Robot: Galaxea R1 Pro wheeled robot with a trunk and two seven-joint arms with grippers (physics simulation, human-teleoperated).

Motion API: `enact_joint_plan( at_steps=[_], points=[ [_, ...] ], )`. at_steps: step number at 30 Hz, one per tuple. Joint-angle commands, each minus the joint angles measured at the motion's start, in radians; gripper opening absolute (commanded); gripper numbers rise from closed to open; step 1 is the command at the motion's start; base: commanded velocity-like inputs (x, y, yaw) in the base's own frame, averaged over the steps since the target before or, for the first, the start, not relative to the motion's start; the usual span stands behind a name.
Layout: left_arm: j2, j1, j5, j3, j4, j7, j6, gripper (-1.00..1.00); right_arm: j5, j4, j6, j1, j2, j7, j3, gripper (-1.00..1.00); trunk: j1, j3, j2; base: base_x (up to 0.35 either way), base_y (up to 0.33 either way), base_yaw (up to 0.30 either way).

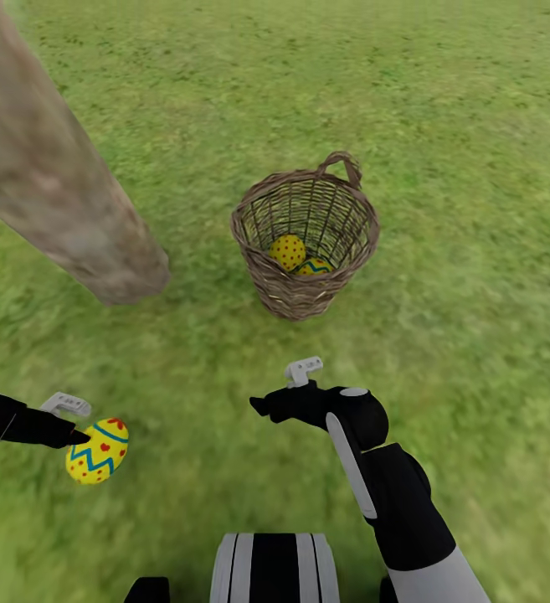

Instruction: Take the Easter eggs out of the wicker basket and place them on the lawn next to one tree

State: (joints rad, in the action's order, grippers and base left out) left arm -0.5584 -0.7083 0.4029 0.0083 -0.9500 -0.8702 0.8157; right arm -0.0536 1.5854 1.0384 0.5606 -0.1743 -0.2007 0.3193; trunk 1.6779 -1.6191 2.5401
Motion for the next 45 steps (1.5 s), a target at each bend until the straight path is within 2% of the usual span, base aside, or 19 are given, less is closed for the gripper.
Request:
enact_joint_plan(
  at_steps=[1, 45],
  points=[
    [0.000, 0.000, 0.009, 0.001, -0.001, -0.009, 0.003, 1.00, -0.005, 0.001, 0.005, 0.000, 0.000, 0.003, 0.000, 1.00, -0.001, 0.003, 0.000, 0.000, 0.000, 0.000],
    [0.000, 0.000, 0.010, 0.001, -0.001, -0.009, 0.003, 1.00, -0.005, 0.001, 0.005, 0.000, 0.000, 0.003, 0.001, 1.00, -0.020, 0.174, -0.010, 0.000, 0.000, 0.000]
  ],
)
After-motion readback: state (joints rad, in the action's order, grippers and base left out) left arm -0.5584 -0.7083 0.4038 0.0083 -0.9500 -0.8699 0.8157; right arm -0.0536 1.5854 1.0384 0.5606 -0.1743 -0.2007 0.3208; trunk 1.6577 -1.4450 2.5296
